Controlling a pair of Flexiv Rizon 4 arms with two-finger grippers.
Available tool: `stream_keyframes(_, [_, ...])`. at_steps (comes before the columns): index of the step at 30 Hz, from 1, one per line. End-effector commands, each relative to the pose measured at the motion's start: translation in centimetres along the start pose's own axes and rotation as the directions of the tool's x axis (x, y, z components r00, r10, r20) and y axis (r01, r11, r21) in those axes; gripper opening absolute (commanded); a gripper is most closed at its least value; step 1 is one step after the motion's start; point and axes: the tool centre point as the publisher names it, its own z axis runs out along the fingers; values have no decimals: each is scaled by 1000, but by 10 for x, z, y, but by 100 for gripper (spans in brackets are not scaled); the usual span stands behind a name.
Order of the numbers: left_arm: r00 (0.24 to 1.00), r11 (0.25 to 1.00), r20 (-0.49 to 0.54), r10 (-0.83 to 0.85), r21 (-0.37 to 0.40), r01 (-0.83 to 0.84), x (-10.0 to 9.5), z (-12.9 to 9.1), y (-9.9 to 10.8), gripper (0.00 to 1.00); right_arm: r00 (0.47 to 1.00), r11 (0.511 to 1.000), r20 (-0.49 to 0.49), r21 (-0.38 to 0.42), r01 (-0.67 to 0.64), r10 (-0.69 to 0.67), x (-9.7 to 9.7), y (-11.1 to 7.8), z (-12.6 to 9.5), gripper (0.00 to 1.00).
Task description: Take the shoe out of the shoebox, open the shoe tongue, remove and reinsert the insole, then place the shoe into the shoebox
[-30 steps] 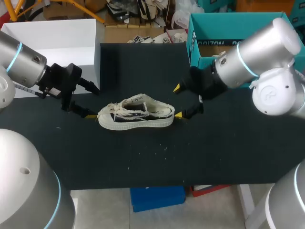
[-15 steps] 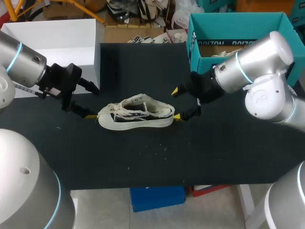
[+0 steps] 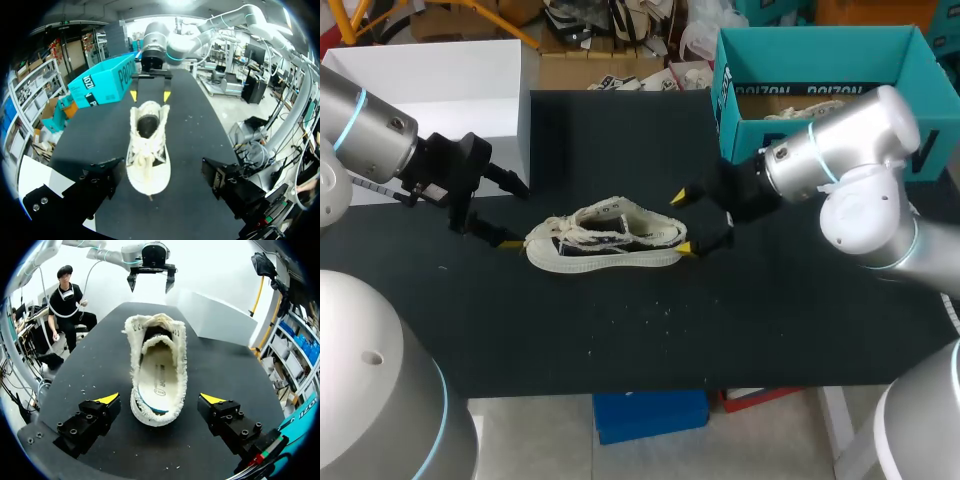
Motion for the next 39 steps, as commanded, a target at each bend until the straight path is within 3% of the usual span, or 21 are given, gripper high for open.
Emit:
stream_keyframes(1, [1000,1000,4,3,1,-3,1,0,1,100,1000,1000,1,-18,-3,3,-3,-1,12,100])
stream_keyframes(17, [1000,1000,4,3,1,-3,1,0,1,100,999,996,0,-80,-37,37,3,3,33,100])
stream_keyframes(39, [1000,1000,4,3,1,-3,1,0,1,100,997,993,-17,-94,-74,73,3,-1,47,100])
